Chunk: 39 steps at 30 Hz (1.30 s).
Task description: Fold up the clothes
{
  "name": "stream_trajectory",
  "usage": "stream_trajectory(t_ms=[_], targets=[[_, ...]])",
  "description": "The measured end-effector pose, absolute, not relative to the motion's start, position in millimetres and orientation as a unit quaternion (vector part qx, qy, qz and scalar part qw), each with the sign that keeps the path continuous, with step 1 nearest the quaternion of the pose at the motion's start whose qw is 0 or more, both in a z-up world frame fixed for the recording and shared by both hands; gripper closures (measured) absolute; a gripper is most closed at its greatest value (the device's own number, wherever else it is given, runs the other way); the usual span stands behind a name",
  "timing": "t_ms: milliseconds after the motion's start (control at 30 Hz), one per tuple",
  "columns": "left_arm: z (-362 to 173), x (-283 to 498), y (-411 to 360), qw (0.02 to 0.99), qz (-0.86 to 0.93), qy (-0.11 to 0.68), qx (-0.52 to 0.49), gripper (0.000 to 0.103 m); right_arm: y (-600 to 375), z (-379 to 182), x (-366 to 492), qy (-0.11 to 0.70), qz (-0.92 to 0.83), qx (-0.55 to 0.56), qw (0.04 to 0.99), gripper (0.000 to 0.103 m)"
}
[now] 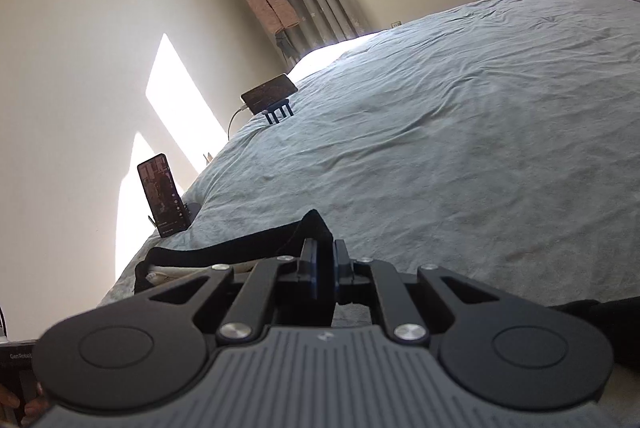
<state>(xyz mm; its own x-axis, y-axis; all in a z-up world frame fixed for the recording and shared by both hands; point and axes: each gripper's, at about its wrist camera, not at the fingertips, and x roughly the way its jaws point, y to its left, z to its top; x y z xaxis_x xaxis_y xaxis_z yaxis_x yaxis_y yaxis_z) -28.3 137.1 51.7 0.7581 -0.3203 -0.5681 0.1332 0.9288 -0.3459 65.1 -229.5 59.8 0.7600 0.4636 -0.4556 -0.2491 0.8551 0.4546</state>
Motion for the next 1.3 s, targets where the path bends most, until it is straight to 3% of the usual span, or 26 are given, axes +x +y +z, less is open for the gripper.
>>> stream_trajectory(t_ms=[400,467,533,633,900,1300], targets=[[30,38,79,0.925,-0.125,0.358,-0.024,0.045,-232,39,74,0.328,0.129,0.148,0.924,0.094],[26,35,80,0.929,-0.116,0.352,-0.019,0.052,-231,38,75,0.331,0.127,0.144,0.924,0.094],[28,28,82,0.933,-0.109,0.342,-0.03,0.078,-229,38,74,0.33,0.125,0.142,0.925,0.094],[35,13,86,0.942,-0.094,0.319,-0.046,0.083,-230,42,71,0.317,0.123,0.15,0.928,0.094],[88,-39,96,0.968,-0.07,0.238,-0.043,0.084,-229,91,38,0.225,0.125,0.149,0.955,0.095],[180,-107,101,0.988,-0.085,0.125,-0.043,0.085,-218,232,-60,0.028,0.118,0.024,0.992,0.096]])
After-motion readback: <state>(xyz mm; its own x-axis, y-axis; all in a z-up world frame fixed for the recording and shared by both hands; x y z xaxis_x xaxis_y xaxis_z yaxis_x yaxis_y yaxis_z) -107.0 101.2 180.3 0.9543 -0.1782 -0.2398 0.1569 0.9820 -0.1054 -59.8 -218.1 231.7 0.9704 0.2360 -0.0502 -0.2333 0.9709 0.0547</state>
